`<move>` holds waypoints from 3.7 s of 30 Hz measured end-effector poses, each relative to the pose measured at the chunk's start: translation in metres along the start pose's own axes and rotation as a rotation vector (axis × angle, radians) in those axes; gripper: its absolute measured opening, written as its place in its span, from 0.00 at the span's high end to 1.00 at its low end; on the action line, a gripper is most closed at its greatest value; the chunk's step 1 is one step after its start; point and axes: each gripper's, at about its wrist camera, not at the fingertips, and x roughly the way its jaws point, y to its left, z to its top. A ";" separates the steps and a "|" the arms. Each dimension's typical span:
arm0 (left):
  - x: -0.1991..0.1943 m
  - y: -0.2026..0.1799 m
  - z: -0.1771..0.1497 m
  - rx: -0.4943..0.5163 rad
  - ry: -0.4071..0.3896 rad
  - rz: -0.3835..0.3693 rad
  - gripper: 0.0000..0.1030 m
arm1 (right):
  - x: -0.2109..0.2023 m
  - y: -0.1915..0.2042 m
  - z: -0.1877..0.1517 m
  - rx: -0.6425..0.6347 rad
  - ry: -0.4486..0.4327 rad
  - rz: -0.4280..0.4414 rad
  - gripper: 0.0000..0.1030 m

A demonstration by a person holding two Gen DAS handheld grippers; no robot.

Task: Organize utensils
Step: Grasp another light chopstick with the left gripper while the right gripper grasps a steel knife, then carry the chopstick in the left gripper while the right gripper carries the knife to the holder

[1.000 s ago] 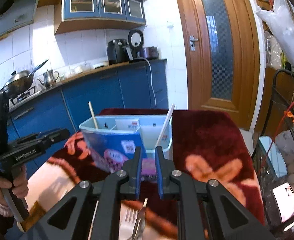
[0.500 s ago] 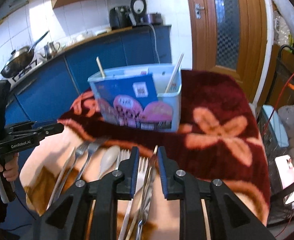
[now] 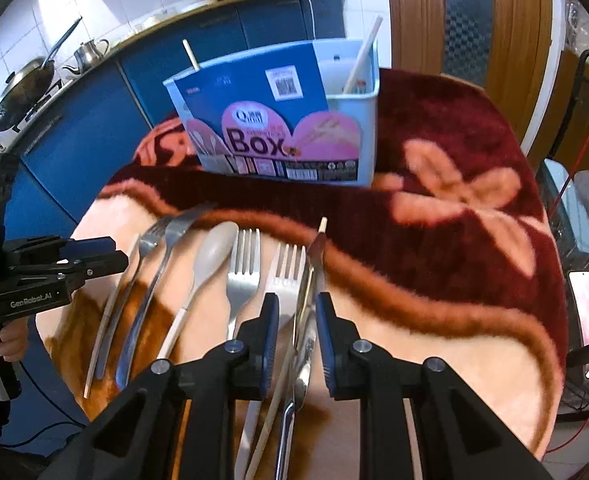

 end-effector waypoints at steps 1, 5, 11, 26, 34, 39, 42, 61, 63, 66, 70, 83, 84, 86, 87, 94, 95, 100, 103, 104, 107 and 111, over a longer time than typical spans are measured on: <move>0.002 0.000 0.000 0.004 0.007 -0.003 0.65 | 0.001 -0.001 0.000 0.004 0.008 0.002 0.79; 0.011 0.001 0.002 -0.006 0.059 -0.013 0.73 | 0.008 -0.003 0.002 0.012 0.034 0.003 0.79; 0.013 0.004 0.003 -0.030 0.081 -0.021 0.85 | 0.018 -0.009 0.007 0.022 0.067 -0.011 0.79; 0.018 0.021 0.004 -0.110 0.106 -0.102 0.94 | 0.012 -0.019 0.006 0.067 0.062 0.045 0.94; -0.011 0.024 0.002 -0.123 -0.040 -0.134 0.94 | -0.024 -0.020 0.007 0.099 -0.106 0.108 0.95; -0.042 0.017 0.011 -0.096 -0.213 -0.137 0.94 | -0.044 -0.024 0.011 0.150 -0.243 0.144 0.95; -0.056 0.015 0.025 -0.101 -0.303 -0.150 0.94 | -0.054 -0.025 0.014 0.169 -0.322 0.155 0.95; -0.104 0.000 0.139 -0.113 -0.800 -0.052 0.94 | -0.081 -0.041 0.065 0.205 -0.580 0.146 0.96; -0.102 -0.003 0.150 -0.114 -0.832 -0.026 0.94 | -0.083 -0.042 0.070 0.200 -0.592 0.135 0.96; -0.097 -0.005 0.162 -0.126 -0.873 -0.002 0.94 | -0.089 -0.044 0.077 0.189 -0.614 0.109 0.96; -0.090 -0.003 0.175 -0.149 -0.926 0.015 0.94 | -0.099 -0.045 0.083 0.169 -0.654 0.075 0.96; -0.047 -0.009 0.174 -0.170 -0.949 0.031 0.94 | -0.115 -0.035 0.114 0.113 -0.767 0.010 0.96; -0.044 -0.009 0.172 -0.170 -0.949 0.034 0.94 | -0.114 -0.033 0.116 0.103 -0.772 -0.001 0.96; -0.041 -0.010 0.170 -0.166 -0.947 0.043 0.94 | -0.108 -0.031 0.119 0.083 -0.774 -0.031 0.96; -0.039 -0.010 0.168 -0.166 -0.947 0.047 0.94 | -0.104 -0.031 0.121 0.080 -0.770 -0.039 0.96; -0.026 -0.011 0.155 -0.148 -0.942 0.073 0.94 | -0.069 -0.037 0.124 0.087 -0.667 -0.033 0.96; -0.025 -0.011 0.154 -0.145 -0.941 0.075 0.94 | -0.066 -0.037 0.123 0.086 -0.658 -0.034 0.96; -0.019 -0.008 0.145 -0.149 -0.915 0.067 0.94 | -0.049 -0.039 0.119 0.090 -0.603 -0.019 0.96; -0.018 -0.005 0.140 -0.149 -0.901 0.065 0.94 | -0.042 -0.038 0.117 0.092 -0.589 -0.007 0.96; -0.017 -0.004 0.139 -0.151 -0.894 0.061 0.94 | -0.041 -0.037 0.116 0.090 -0.585 -0.001 0.96; -0.016 -0.001 0.134 -0.150 -0.872 0.053 0.94 | -0.035 -0.035 0.114 0.081 -0.569 0.008 0.96; -0.018 0.003 0.127 -0.150 -0.849 0.049 0.94 | -0.028 -0.033 0.111 0.077 -0.544 0.024 0.95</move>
